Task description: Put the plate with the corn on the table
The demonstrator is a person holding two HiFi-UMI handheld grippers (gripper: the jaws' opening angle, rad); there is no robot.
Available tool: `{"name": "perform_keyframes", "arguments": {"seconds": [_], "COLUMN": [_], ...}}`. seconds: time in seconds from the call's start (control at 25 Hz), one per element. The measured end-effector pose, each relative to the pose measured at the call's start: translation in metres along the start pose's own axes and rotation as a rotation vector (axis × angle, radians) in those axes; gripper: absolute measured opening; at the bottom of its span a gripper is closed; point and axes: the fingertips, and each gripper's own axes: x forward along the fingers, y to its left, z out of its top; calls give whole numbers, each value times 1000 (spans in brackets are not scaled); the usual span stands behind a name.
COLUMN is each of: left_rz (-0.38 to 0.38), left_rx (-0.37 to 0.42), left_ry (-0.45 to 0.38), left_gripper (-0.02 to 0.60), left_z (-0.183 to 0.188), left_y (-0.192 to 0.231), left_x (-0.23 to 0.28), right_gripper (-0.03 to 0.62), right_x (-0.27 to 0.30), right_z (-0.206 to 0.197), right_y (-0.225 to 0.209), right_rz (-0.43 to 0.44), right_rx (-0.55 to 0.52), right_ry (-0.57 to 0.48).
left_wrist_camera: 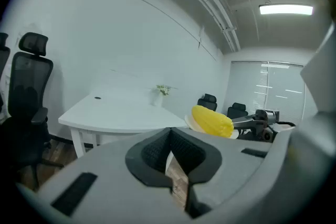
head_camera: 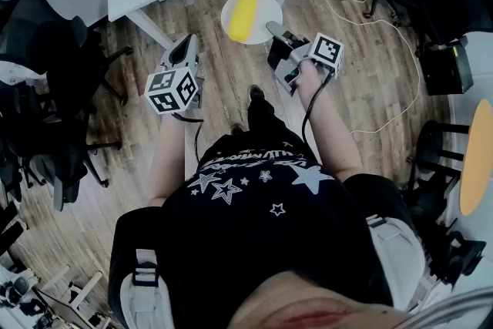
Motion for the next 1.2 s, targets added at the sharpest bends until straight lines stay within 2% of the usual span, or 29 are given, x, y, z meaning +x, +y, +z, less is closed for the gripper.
{"name": "perform_keyframes", "arguments": {"seconds": [0.68, 0.84, 1.0, 1.2], "left_rz": [8, 18, 30, 46], "left_rx": [-2, -3, 0, 2], "left_ry": [17, 17, 2, -5], "left_gripper": [6, 6, 6, 6], "left_z": [-5, 2, 10, 39], "left_y": [0, 7, 14, 26], "left_x": [8, 22, 29, 79], "right_gripper": [48, 47, 48, 48], "right_x": [4, 18, 30, 72], "right_z": [2, 18, 30, 78], "right_y": [-9, -8, -2, 9], "right_rz": [11, 16, 27, 40], "right_rx": [17, 32, -4, -27], "right_ry": [6, 9, 25, 56]}}
